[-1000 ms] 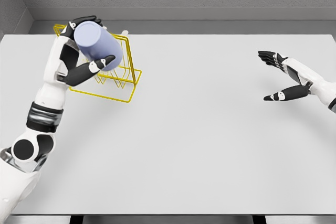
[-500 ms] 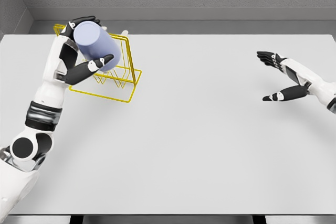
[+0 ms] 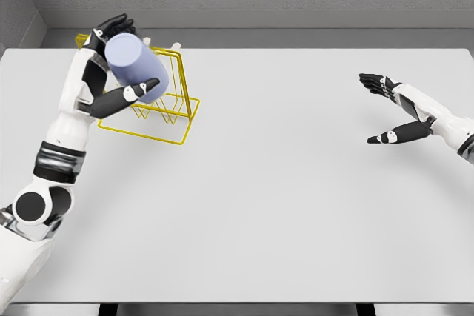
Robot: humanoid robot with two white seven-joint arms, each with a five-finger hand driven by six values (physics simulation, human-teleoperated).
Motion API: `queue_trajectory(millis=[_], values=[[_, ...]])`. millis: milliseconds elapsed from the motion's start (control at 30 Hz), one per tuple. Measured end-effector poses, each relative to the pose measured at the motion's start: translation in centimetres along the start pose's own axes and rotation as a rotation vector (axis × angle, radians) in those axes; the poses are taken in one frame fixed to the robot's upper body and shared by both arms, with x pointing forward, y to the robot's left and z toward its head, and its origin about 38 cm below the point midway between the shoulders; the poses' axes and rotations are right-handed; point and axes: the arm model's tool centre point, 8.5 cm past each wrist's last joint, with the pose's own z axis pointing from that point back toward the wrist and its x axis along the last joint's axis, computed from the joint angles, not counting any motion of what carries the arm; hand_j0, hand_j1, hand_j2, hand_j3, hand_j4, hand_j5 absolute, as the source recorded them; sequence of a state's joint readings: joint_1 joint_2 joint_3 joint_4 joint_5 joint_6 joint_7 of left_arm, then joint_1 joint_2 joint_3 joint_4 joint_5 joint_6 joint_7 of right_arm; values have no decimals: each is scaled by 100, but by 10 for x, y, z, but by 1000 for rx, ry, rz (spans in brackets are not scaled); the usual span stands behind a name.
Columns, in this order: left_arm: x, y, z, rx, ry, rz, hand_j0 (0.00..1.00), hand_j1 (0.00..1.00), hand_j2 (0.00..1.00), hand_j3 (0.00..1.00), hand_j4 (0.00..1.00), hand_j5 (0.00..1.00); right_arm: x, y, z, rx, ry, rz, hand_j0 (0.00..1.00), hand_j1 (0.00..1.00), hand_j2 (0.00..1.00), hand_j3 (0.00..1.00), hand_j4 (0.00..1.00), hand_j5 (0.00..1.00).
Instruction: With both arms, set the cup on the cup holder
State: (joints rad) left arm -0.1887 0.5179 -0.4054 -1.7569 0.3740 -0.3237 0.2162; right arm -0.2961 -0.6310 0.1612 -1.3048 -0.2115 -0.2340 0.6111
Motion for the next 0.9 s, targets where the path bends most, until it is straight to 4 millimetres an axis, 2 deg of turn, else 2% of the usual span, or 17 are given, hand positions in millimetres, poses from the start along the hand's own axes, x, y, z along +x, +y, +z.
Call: queue_trajectory(millis=[400, 500, 533, 667, 733, 900], values=[[3, 6, 0, 17, -8, -7, 100, 100, 100, 100, 100, 100, -1, 1, 0, 1, 1, -2, 100, 100, 100, 100, 100, 100], [1, 12, 7, 37, -7, -8, 100, 100, 100, 100, 100, 100, -1, 1, 0, 1, 1, -2, 100, 100, 100, 100, 100, 100], [-2, 15, 16, 51, 0, -6, 100, 100, 100, 100, 100, 100, -1, 0, 0, 0, 0, -2, 100, 100, 100, 100, 100, 100], [6, 30, 21, 88, -49, -17, 100, 100, 100, 100, 100, 100, -1, 0, 1, -2, 2, -1, 100, 100, 100, 100, 100, 100], [4, 35, 29, 104, -44, -21, 100, 100, 100, 100, 100, 100, -1, -1, 1, -3, 1, 1, 100, 100, 100, 100, 100, 100], [2, 43, 45, 129, -44, -27, 100, 100, 100, 100, 100, 100, -1, 0, 1, -1, 1, -1, 100, 100, 100, 100, 100, 100]])
